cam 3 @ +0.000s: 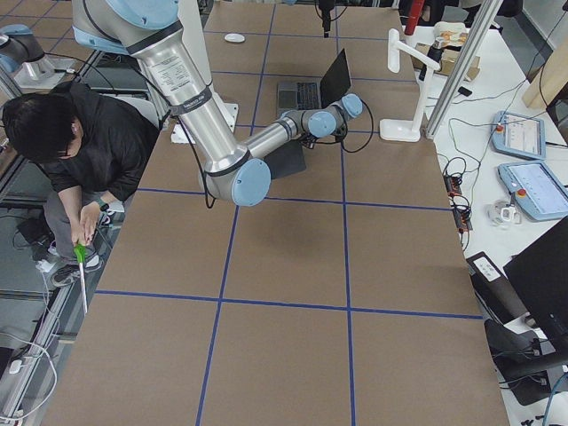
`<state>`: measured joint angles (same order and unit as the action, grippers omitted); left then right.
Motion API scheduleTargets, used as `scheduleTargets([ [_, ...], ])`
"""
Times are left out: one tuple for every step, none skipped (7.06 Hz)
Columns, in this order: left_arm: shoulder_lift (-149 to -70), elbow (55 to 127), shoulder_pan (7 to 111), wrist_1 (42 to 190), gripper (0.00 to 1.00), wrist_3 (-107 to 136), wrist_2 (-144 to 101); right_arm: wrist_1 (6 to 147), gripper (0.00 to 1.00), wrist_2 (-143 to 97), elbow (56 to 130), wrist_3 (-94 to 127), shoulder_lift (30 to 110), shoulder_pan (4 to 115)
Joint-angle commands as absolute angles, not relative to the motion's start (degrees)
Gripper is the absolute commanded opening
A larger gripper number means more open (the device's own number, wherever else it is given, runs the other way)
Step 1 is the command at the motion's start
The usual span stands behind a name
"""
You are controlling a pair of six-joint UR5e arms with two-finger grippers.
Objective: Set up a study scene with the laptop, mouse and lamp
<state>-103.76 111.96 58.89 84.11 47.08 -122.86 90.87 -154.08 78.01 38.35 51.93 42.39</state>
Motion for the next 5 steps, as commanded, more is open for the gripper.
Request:
scheduleTargets([
  [-103.8, 111.5, 58.8, 84.1, 1.0, 47.2, -122.9, 86.9, 0.0, -152.8, 74.4, 38.8, 49.8, 42.2],
  [-103.8, 111.4, 58.9, 84.1, 1.0, 47.2, -122.9, 86.7, 0.0, -152.3, 73.5, 38.8, 49.1, 42.2],
  [-103.8, 111.3, 58.8, 84.1, 1.0, 47.2, -122.9, 86.5, 0.0, -152.2, 72.0, 38.8, 47.7, 42.2],
  [-103.9, 111.1, 58.8, 84.1, 1.0, 47.1, -122.9, 86.5, 0.0, -152.2, 70.4, 38.8, 46.3, 42.2],
  [-103.8, 111.0, 58.8, 84.1, 1.0, 47.1, -122.9, 86.0, 0.0, -152.2, 69.8, 38.9, 45.9, 42.2],
])
